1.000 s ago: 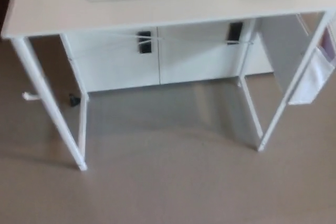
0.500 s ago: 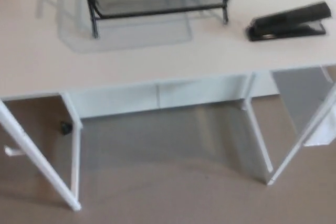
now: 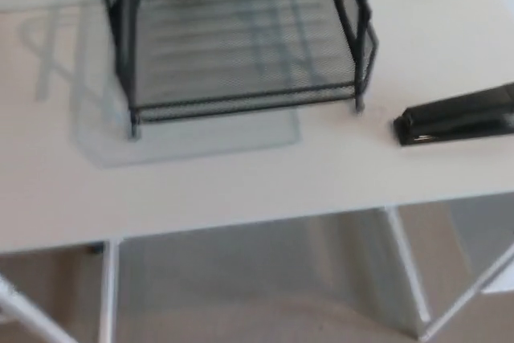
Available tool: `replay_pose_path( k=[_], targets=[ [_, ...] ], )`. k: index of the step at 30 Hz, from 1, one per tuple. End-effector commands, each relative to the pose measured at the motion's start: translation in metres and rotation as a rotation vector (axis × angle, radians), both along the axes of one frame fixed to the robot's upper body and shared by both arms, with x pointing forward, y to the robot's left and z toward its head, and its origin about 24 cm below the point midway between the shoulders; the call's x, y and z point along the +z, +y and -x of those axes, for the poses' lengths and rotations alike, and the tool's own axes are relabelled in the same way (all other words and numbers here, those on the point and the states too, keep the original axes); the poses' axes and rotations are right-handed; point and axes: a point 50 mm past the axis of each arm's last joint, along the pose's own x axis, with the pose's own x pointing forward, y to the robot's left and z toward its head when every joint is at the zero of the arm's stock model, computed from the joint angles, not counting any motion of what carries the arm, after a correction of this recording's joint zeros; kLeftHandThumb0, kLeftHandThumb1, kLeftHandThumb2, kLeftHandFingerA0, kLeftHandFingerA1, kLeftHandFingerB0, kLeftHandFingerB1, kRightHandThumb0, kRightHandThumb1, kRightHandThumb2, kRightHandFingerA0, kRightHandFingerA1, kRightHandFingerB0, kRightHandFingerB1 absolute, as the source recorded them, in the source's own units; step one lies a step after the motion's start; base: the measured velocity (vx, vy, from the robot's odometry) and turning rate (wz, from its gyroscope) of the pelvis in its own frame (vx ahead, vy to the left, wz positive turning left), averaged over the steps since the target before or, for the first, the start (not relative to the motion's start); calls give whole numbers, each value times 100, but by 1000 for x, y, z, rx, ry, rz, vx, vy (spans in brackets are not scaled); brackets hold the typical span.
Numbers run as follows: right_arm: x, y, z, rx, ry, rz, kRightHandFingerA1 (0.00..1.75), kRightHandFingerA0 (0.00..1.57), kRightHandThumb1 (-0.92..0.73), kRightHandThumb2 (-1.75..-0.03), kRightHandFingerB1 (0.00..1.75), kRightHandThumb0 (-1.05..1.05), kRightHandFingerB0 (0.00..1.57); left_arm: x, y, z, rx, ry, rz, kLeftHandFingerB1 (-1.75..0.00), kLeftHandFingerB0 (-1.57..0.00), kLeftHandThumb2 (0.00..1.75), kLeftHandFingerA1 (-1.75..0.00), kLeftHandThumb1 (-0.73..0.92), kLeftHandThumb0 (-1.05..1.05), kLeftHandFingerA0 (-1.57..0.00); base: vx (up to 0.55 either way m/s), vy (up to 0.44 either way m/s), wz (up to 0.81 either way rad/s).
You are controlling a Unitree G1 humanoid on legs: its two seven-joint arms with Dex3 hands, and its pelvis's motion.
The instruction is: The robot walks towards a desk on which a file tray is kept in the middle and a stapler is kept to its right. The robot lifts the stapler using its right hand and places it on the file tray.
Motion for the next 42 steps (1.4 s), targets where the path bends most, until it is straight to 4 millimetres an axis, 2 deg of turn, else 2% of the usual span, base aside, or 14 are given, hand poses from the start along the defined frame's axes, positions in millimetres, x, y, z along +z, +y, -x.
replay_pose_path(
  k=[1, 26, 32, 42],
  targets=[
    [3, -4, 3, -13, 3, 10, 50, 6, -34, -80, 43, -47, 0, 3, 5, 4, 19, 17, -10, -83, -9, 124, -90, 28, -92, -17, 269, -124, -12],
    [3, -5, 3, -24, 4, 9, 50, 6, -34, -80, 43, -47, 0, 3, 3, -3, 10, 14, -13, -83, -9, 124, -90, 28, -92, -17, 71, 43, -1],
    [7, -8, -8, -7, -8, 19, 50, 6, -34, -80, 43, -47, 0, 0, 1, -2, 26, 6, -2, -83, -9, 124, -90, 28, -92, -17, 0, 0, 0],
    [7, -9, 2, -20, 9, 22, 50, 6, -34, -80, 43, -47, 0, -2, -1, 0, 16, 23, 1, -83, -9, 124, -90, 28, -92, -17, 0, 0, 0]
  ],
)
